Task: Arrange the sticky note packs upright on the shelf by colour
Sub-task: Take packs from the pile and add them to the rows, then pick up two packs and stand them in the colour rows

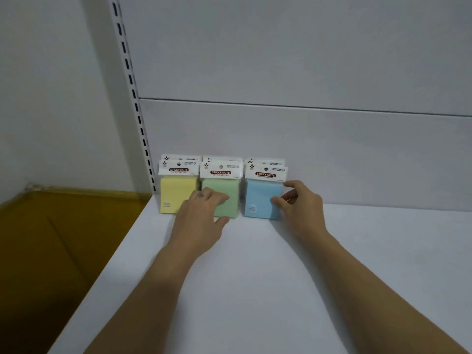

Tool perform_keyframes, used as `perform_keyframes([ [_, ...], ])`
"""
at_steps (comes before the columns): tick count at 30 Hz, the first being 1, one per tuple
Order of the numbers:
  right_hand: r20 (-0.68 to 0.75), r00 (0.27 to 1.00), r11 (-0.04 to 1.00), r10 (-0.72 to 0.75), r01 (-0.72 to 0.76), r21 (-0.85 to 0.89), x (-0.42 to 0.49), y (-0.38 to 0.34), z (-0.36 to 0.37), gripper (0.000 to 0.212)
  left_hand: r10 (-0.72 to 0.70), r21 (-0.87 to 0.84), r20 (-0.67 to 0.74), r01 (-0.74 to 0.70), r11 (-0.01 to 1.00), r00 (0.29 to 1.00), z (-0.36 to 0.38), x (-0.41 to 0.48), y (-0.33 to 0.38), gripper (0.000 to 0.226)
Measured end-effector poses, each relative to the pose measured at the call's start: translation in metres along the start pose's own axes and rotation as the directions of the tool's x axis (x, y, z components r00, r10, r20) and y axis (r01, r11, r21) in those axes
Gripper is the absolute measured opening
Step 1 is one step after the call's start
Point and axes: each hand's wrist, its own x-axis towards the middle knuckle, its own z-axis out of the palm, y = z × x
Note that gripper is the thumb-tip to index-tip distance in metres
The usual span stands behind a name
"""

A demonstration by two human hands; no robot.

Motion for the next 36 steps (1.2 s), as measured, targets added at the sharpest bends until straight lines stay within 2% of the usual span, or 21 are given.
perform_keyframes([
  [7,0.042,0.998,0.979,-0.050,0.057,-0.197,-0.001,0.002,0.001,0.046,0.005,0.036,0.036,-0.006,0.999,0.999,0.002,-0.002,0.001,0.039],
  [12,0.053,0.991,0.961,-0.121,0.130,-0.243,-0.001,-0.003,-0.014,0.077,0.055,0.065,0.003,-0.055,0.996,0.998,-0.001,0.002,0.015,0.037],
  [14,0.090,0.984,0.937,-0.151,0.172,-0.305,0.001,-0.006,-0.023,0.084,0.083,0.067,-0.017,-0.081,0.994,0.996,-0.003,0.006,0.027,0.037],
  [22,0.154,0.975,0.790,-0.161,0.221,-0.571,0.004,-0.002,-0.087,0.085,0.186,0.135,0.040,-0.190,0.973,0.982,0.003,0.033,0.081,0.055],
  [27,0.105,0.986,0.746,-0.131,0.168,-0.644,-0.002,0.016,-0.155,0.079,0.275,0.089,0.081,-0.281,0.955,0.958,0.017,0.051,0.138,0.059],
  [31,0.011,0.996,0.736,-0.091,0.075,-0.673,-0.011,0.041,-0.218,0.076,0.355,0.025,0.168,-0.364,0.931,0.920,0.040,0.057,0.196,0.061],
  [36,-0.107,0.994,0.722,-0.017,-0.062,-0.689,-0.029,0.080,-0.294,0.072,0.465,-0.043,0.205,-0.467,0.883,0.861,0.071,0.056,0.272,0.061],
])
